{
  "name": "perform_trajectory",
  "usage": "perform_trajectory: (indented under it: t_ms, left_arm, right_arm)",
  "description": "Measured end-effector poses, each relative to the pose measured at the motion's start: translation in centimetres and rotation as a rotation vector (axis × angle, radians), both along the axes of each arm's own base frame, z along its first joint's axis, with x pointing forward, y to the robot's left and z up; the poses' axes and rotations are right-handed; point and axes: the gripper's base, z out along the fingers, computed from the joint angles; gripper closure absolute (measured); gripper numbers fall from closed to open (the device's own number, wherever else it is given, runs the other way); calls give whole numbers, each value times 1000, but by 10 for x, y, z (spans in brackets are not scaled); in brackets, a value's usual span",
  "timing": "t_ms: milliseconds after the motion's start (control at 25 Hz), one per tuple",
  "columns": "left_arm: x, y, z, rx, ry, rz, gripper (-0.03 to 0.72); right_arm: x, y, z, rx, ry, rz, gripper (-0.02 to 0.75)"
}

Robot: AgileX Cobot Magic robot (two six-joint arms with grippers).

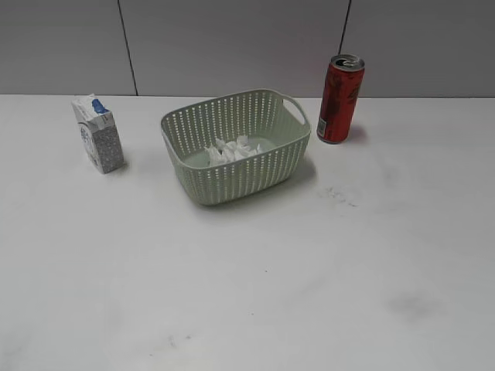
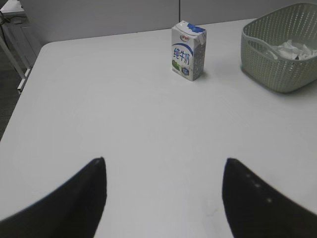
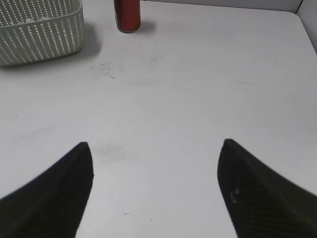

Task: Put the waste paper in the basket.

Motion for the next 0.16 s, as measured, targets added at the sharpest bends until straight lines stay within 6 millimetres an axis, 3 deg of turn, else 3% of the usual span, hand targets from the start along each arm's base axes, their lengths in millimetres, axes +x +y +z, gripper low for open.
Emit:
perform_trajectory:
  t_ms: [160]
  left_arm:
    - [0, 0, 0, 0, 0, 0, 136]
  right_arm:
    - [0, 0, 0, 0, 0, 0, 148]
